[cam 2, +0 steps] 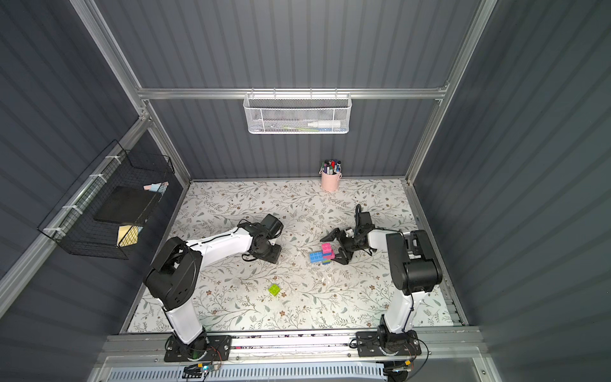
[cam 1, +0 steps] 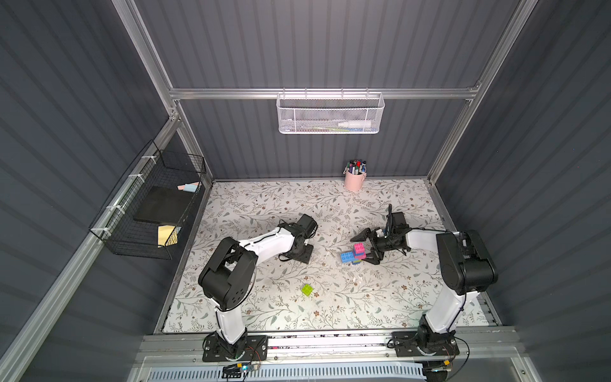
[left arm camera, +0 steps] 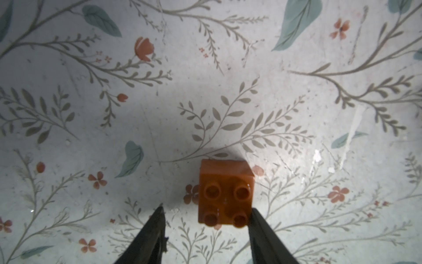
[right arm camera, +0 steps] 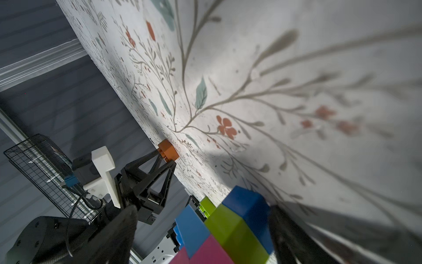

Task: Assemble the number 4 with lego
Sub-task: Move the lego brick at the center of the board.

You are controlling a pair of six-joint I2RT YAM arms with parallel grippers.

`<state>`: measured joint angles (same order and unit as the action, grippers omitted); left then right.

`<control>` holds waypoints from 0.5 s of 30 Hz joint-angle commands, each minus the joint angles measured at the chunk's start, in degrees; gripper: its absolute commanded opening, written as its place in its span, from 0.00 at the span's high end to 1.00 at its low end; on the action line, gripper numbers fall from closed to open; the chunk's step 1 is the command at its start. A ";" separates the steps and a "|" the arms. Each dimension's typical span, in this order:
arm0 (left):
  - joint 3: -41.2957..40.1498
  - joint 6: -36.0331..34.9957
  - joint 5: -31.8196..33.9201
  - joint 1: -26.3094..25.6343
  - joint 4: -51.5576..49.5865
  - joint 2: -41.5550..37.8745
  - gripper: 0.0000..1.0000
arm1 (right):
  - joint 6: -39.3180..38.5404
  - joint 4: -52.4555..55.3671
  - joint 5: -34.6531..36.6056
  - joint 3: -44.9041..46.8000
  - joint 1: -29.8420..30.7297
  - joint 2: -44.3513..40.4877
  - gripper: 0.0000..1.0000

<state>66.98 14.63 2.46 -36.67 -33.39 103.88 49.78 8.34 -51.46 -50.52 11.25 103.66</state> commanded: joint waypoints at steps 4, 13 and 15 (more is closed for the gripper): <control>-0.96 0.94 1.22 -0.34 -1.43 -2.51 0.46 | 3.44 -0.78 2.72 2.55 1.41 0.09 0.10; -0.63 1.19 1.01 -0.31 -1.19 -2.22 0.46 | 5.32 -2.54 3.01 4.49 3.16 -0.96 0.10; -0.18 1.18 0.88 -0.34 -1.41 -2.02 0.45 | 5.97 -3.27 3.12 5.10 3.51 -0.92 0.09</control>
<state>66.85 14.68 3.01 -36.67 -33.43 103.74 53.78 4.47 -51.46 -47.37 14.04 102.28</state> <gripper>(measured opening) 0.544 0.905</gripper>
